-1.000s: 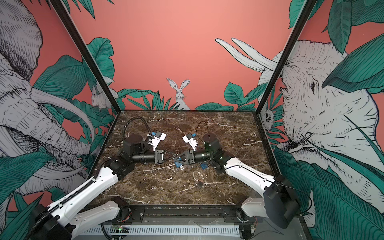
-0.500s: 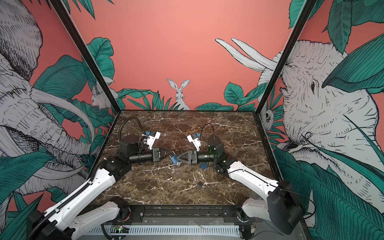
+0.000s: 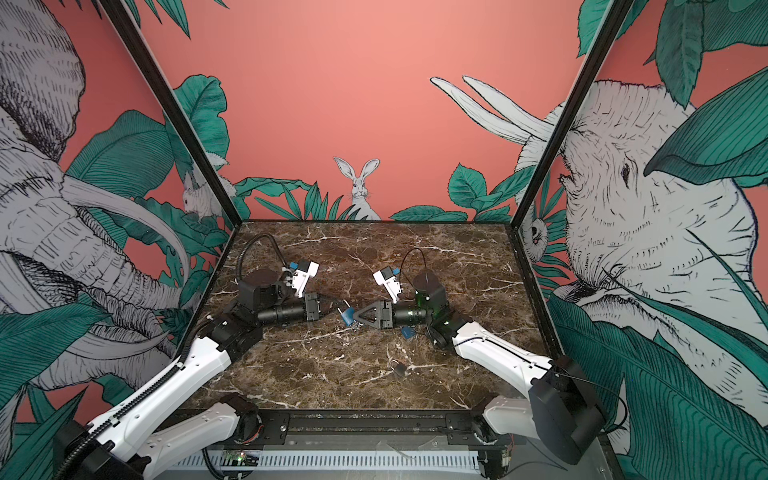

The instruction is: Lock with the key

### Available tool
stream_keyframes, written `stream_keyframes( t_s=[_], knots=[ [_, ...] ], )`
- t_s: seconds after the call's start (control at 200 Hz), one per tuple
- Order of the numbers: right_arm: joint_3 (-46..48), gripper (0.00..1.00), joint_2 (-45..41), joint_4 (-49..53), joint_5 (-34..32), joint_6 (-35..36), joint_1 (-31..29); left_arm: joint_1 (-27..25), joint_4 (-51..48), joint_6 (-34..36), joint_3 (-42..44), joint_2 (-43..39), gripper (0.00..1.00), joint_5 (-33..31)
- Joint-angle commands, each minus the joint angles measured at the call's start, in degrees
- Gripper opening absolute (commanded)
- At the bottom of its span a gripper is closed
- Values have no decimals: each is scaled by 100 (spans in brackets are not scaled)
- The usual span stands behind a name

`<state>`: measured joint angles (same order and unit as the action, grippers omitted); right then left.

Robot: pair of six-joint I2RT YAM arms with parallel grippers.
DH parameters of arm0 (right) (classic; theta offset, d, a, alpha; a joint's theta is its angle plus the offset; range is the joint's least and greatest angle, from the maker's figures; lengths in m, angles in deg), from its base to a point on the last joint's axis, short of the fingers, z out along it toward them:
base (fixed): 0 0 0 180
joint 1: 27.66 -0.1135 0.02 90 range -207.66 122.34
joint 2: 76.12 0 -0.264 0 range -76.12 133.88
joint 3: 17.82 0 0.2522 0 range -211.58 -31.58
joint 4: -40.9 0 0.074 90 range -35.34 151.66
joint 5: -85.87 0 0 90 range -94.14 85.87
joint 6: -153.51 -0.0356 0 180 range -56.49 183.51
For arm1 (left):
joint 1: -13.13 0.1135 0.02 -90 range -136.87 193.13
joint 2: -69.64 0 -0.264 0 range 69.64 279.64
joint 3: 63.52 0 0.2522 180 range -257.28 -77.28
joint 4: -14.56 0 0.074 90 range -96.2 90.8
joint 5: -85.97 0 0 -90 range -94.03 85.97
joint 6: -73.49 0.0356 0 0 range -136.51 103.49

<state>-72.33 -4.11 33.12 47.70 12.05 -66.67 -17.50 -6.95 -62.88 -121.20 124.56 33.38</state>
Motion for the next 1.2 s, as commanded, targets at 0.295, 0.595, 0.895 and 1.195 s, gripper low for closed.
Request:
stream_keyframes(
  t_s=[0.295,0.595,0.895,1.195],
  knots=[
    [-73,42,134,-207,37,112,-148,101,501,-343,-74,-199,0,-244],
    [-205,35,289,-320,55,123,-187,118,530,-417,-38,-291,0,-249],
    [-291,33,339,-353,24,145,-193,127,669,-520,21,-285,0,-139],
    [-380,36,303,20,-121,400,-193,128,640,-531,-2,-357,0,-122]
  ],
)
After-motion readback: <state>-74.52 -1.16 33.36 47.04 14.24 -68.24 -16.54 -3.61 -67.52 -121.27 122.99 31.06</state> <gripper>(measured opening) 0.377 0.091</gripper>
